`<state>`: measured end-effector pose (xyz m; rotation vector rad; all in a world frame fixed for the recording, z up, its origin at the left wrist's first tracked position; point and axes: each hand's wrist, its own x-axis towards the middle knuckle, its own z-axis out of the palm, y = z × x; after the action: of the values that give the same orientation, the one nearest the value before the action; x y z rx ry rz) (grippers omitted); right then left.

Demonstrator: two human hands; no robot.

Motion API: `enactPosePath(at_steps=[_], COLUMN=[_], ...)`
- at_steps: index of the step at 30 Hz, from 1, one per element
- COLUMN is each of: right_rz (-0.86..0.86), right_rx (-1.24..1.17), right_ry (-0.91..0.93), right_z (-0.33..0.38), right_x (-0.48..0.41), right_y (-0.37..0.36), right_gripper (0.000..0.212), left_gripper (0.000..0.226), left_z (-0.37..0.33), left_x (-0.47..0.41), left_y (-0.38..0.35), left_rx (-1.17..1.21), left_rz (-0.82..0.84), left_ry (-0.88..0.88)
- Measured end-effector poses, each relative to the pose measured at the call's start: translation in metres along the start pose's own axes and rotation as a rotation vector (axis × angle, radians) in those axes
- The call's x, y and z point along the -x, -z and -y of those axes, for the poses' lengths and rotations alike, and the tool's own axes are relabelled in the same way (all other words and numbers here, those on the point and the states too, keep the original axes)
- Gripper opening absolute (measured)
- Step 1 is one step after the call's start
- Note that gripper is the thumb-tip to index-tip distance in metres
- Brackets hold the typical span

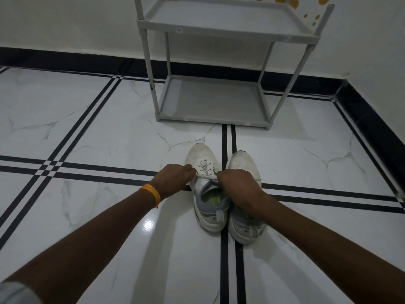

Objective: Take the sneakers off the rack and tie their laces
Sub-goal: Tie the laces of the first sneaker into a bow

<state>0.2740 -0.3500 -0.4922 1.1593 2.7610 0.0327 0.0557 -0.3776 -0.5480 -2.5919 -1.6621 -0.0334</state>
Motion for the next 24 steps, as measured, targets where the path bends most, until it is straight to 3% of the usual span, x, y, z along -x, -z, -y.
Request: enactPosePath(at_steps=[12,19,24], right_rz=[0.031,0.008,-0.034], right_rx=[-0.035,-0.416,-0.557], right_ry=[-0.021,-0.126,-0.121], right_z=[0.000,0.023,0.063], right_x=[0.000,-0.018,-0.039], right_y=[-0.004,-0.003,-0.008], right_gripper=[0.019,0.014,0.016], left_gripper=[0.022,0.015,0.015], left_z=[0.004,0.025,0.040], left_x=[0.011,0.019,0.049], left_y=[-0.023,-0.011,-0.012], left_rx=[0.015,0.039,0.077], left_rz=[-0.085,-0.080,-0.106], left_ry=[-0.003,0.136,0.274])
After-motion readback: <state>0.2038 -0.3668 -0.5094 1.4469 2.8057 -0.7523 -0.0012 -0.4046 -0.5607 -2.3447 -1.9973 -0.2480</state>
